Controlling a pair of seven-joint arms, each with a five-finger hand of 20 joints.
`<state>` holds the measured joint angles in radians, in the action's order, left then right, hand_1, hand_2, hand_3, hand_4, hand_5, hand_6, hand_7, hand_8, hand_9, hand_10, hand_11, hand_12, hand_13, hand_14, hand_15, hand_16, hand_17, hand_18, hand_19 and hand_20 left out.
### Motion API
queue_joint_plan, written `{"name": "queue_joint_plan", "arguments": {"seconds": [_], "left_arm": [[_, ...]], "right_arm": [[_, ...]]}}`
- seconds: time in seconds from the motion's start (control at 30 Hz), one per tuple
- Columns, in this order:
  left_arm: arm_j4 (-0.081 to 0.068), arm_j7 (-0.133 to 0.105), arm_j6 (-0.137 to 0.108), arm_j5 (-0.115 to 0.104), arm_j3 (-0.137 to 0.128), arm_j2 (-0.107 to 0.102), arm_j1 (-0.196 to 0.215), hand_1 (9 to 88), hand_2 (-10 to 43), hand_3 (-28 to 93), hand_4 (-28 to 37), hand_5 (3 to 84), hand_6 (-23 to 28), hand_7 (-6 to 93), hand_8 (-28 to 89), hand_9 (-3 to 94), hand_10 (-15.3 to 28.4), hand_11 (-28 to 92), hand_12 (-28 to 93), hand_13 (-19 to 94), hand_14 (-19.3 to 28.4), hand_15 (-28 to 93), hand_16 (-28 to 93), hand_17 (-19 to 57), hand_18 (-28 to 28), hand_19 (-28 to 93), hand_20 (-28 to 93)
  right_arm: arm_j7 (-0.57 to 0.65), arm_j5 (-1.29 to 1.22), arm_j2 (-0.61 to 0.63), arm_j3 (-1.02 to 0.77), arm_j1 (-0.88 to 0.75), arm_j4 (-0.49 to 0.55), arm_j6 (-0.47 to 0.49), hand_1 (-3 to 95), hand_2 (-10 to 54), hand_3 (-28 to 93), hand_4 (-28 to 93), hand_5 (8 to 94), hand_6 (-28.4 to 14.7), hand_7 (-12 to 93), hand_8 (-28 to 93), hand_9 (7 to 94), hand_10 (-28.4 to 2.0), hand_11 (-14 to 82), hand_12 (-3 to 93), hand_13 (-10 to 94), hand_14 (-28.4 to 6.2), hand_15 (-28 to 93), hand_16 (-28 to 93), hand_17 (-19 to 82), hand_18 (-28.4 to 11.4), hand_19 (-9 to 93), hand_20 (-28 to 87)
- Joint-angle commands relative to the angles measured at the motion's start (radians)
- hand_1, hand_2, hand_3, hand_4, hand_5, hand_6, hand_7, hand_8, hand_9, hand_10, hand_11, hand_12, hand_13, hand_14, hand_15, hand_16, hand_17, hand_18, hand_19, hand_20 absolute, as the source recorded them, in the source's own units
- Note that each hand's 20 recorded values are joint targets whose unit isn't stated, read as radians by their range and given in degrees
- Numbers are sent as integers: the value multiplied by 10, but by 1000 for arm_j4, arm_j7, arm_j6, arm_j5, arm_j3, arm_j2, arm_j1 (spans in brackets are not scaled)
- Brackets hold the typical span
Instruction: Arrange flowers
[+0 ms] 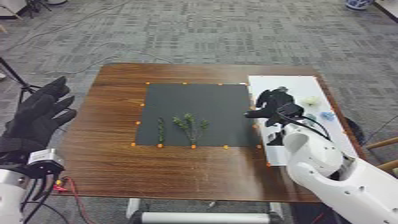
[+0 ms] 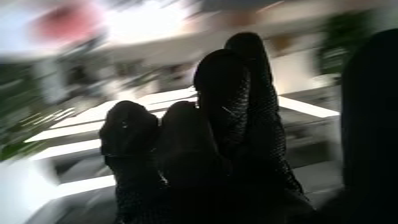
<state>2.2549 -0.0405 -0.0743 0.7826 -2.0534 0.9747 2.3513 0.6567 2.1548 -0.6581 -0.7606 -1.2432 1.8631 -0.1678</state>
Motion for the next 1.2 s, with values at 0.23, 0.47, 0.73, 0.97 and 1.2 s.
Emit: {"name": "queue_joint_plan", "arguments": {"seconds": [0.23, 0.47, 0.73, 0.97, 1.2], "left_arm": [[6, -5, -5, 2, -1, 5, 10, 256, -95, 696, -279, 213, 11, 163, -76, 148, 86, 139, 213, 53, 117, 334, -21, -131, 194, 379, 94], [6, -5, -1, 1, -3, 4, 14, 256, -95, 695, -278, 213, 11, 163, -76, 148, 87, 138, 213, 54, 117, 334, -20, -131, 194, 378, 94], [3, -2, 1, 1, 0, 2, 9, 255, -95, 697, -280, 213, 11, 163, -76, 149, 86, 136, 212, 54, 117, 335, -21, -131, 194, 378, 94], [1, 1, 4, -1, 2, -3, 4, 254, -95, 698, -280, 213, 12, 162, -76, 150, 87, 135, 213, 54, 118, 334, -21, -131, 194, 378, 94], [5, -1, -1, -2, 3, 0, 8, 253, -95, 699, -280, 214, 12, 161, -75, 150, 87, 135, 213, 54, 118, 335, -21, -131, 194, 378, 94]], "right_arm": [[112, 50, 63, 99, 124, -41, 163, 546, -94, -275, -21, 698, 4, 389, -126, 764, -104, 578, 423, 784, -43, 838, 393, 439, -216, 932, 560], [118, 45, 52, 157, 169, -96, 187, 524, -95, -235, -1, 710, 3, 399, -130, 778, -102, 575, 424, 795, -39, 833, 394, 452, -220, 932, 561], [115, 42, 33, 211, 205, -131, 183, 498, -95, 2, -92, 715, 4, 402, -135, 784, -99, 575, 426, 802, -35, 829, 400, 459, -220, 932, 562], [117, 45, 8, 282, 250, -142, 182, 507, -95, 145, -185, 723, 7, 405, -135, 793, -95, 575, 424, 806, -34, 830, 397, 464, -220, 932, 565], [85, 13, -38, 281, 246, -202, 208, 457, -95, 531, -282, 749, 12, 383, -87, 821, -84, 570, 417, 817, -30, 830, 391, 475, -215, 932, 566]]}}
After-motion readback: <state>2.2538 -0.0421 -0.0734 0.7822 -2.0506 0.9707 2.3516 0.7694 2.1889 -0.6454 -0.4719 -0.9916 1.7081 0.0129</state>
